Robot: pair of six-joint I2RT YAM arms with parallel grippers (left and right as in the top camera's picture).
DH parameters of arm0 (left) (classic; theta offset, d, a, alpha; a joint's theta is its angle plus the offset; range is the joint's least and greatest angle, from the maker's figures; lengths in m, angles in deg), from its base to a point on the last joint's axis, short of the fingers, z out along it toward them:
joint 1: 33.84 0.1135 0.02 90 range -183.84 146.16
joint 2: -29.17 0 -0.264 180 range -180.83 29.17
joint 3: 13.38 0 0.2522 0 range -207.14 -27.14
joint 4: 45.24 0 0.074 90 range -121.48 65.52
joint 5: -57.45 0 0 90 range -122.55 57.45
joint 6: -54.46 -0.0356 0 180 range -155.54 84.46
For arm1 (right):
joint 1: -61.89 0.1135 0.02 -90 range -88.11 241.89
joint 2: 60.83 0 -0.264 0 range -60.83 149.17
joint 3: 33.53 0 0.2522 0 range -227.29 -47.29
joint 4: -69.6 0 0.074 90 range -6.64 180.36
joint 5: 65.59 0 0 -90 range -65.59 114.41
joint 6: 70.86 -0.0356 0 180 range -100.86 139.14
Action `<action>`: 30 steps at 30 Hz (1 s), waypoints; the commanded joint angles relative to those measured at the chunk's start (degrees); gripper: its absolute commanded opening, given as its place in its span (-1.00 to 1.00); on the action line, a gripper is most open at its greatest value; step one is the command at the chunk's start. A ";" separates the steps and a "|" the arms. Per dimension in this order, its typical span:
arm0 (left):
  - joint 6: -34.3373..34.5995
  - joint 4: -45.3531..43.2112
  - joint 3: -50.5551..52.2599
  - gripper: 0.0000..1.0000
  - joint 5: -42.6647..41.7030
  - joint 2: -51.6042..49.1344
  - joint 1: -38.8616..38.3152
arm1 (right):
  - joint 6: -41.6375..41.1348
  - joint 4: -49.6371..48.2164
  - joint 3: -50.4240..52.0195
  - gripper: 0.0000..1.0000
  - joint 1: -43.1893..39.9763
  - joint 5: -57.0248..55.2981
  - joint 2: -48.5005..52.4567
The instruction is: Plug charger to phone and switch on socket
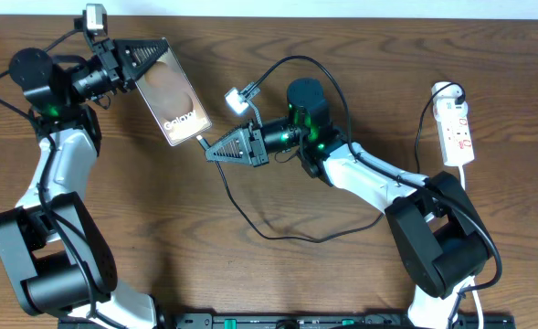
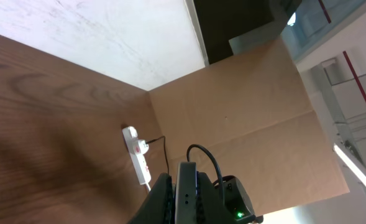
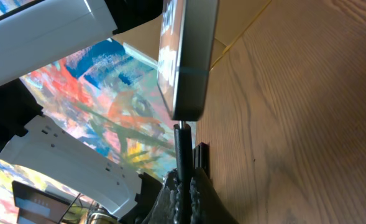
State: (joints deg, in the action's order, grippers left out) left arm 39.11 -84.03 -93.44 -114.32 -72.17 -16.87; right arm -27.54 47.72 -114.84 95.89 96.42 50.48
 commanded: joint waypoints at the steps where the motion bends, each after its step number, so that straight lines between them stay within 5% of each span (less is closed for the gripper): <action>1: 0.74 -0.50 -1.31 -0.85 -0.04 1.38 -0.09 | 0.00 -0.20 -0.42 -0.98 0.35 -0.57 0.37; 30: -1.81 -0.48 -1.31 -0.85 1.90 1.38 -0.09 | 0.04 -1.05 -0.42 -0.97 0.61 -1.20 0.37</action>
State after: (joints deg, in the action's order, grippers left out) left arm 37.87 -84.03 -93.44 -113.16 -72.17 -16.87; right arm -27.54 47.33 -114.84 96.00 95.33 50.48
